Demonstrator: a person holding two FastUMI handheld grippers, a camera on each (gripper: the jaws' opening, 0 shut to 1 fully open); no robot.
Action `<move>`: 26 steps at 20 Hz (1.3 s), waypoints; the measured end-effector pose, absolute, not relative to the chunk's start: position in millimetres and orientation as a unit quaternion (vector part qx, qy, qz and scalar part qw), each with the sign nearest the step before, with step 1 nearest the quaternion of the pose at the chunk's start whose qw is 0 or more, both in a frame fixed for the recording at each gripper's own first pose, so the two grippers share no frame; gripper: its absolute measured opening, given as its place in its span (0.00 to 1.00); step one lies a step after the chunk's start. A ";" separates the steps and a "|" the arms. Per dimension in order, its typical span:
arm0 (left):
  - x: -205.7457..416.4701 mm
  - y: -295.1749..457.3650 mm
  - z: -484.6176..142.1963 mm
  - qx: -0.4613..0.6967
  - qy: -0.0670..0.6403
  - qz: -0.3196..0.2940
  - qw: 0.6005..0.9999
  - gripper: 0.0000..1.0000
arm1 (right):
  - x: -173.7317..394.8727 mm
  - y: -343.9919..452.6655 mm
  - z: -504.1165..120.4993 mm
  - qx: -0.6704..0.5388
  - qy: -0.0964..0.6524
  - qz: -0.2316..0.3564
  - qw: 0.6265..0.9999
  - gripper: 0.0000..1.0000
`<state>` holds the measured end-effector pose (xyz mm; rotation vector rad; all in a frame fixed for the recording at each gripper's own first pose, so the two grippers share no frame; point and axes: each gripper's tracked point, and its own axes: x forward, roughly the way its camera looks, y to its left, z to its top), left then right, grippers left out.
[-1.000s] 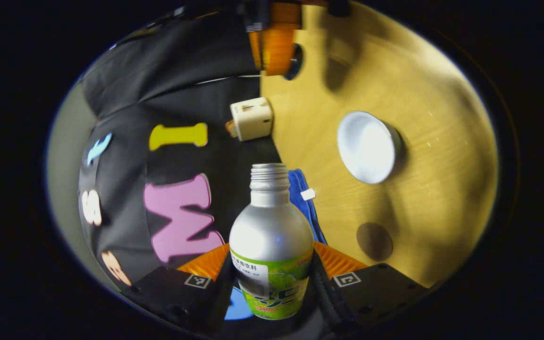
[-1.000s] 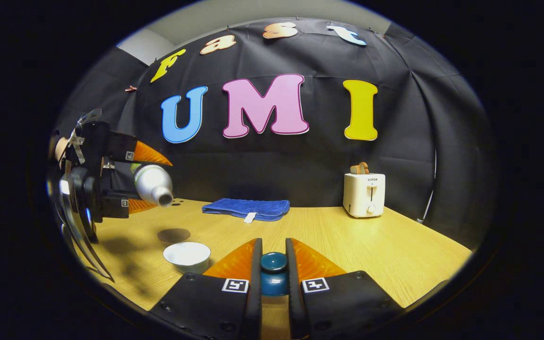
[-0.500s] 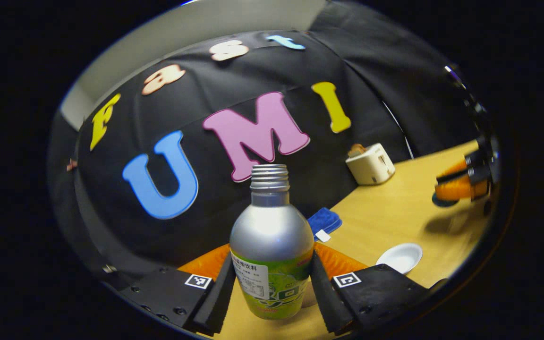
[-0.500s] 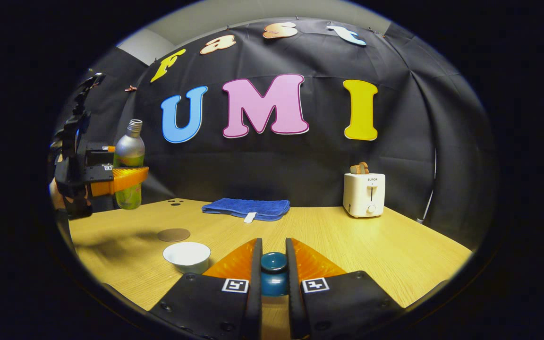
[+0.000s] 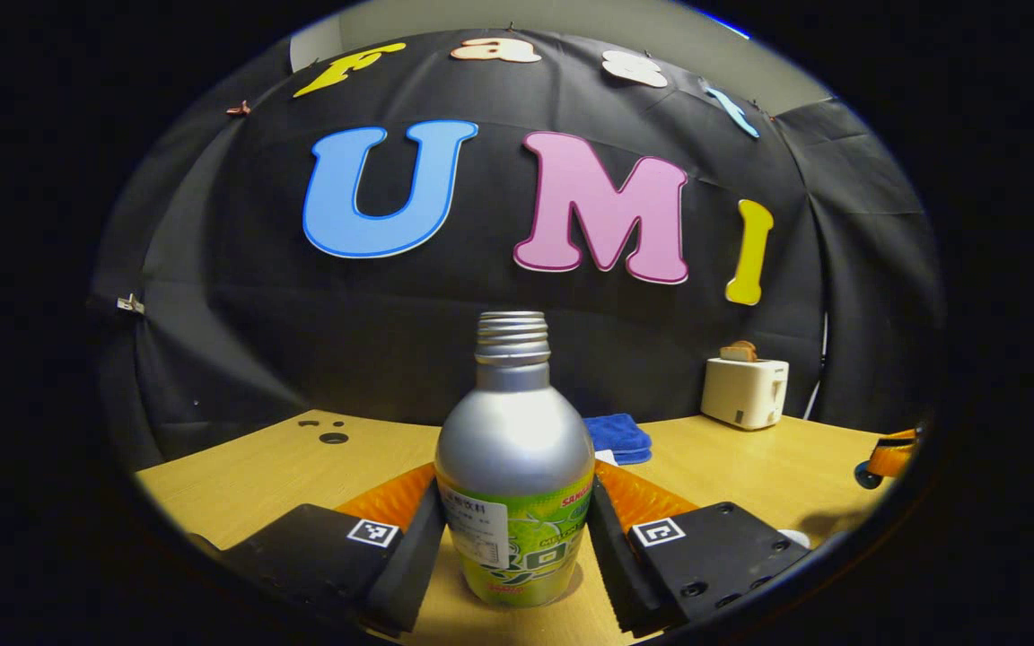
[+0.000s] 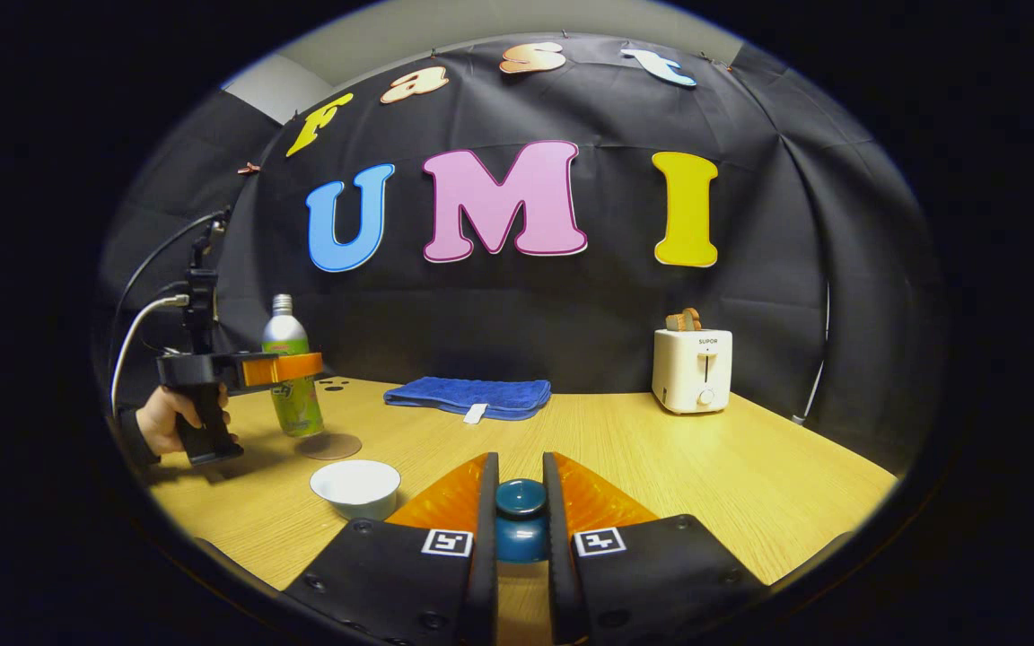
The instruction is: Open the teacup lid with one hand, grasp the water bottle and pour water into the teacup with the other hand; after pouring, place the water bottle on the coaster and then close the teacup lid.
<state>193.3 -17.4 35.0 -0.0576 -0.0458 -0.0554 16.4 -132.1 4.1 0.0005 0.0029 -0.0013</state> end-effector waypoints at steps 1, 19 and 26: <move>198.0 -19.9 31.4 -0.027 -0.019 -0.031 0.999 0.80 | 16.4 -132.0 3.8 0.000 0.001 -0.001 1.000 0.26; 158.2 -23.9 3.4 0.008 0.040 -0.045 0.998 0.98 | 16.6 -132.3 3.9 0.000 0.001 0.000 1.000 0.26; 87.0 -15.7 3.1 0.011 0.011 -0.031 0.999 0.98 | 16.8 -132.2 3.6 0.000 0.001 0.000 1.000 0.27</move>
